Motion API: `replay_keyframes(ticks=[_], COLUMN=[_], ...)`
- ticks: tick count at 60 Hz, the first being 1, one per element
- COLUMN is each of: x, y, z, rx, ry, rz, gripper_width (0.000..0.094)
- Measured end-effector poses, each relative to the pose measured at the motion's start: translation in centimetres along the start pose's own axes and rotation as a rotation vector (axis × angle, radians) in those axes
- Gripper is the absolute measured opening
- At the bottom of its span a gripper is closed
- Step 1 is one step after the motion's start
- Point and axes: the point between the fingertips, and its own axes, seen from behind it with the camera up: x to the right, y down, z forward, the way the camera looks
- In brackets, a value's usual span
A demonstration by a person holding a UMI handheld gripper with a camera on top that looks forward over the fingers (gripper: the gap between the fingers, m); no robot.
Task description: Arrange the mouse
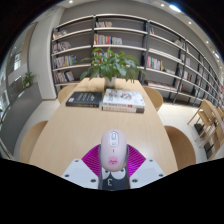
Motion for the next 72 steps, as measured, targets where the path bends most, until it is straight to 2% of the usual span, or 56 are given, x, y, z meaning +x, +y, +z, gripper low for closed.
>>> replay_keyframes(ticks=[8,14,21,23,33,37,40,49,62,72], x=[-0.1,-0.5,-0.9,-0.9,-0.8,0.0,0.4,-0.2,-4.7,-8.1], y=[7.8,11.4,14.5,14.4,14.2,14.3,13.4,7.9,0.4,-0.4], z=[3.1,4.3,5.3,5.5,5.2,4.7,4.1,-0.2,-9.2,-14.4], rx=[-0.132,-0.19,-0.214,-0.188,-0.187,-0.212,-0.207,-0.139,0.016,0.055], ry=[-0.021,-0.026,-0.035,-0.036,-0.034,0.007,0.03,0.056,0.037,0.019], rz=[0.019,0.029,0.034,0.033,0.029,0.026,-0.014,-0.044,0.002,0.034], gripper_width=[0.0305,0.0323,0.0353,0.0383,0.0509,0.0662,0.071,0.0717,0.0717,0.0715])
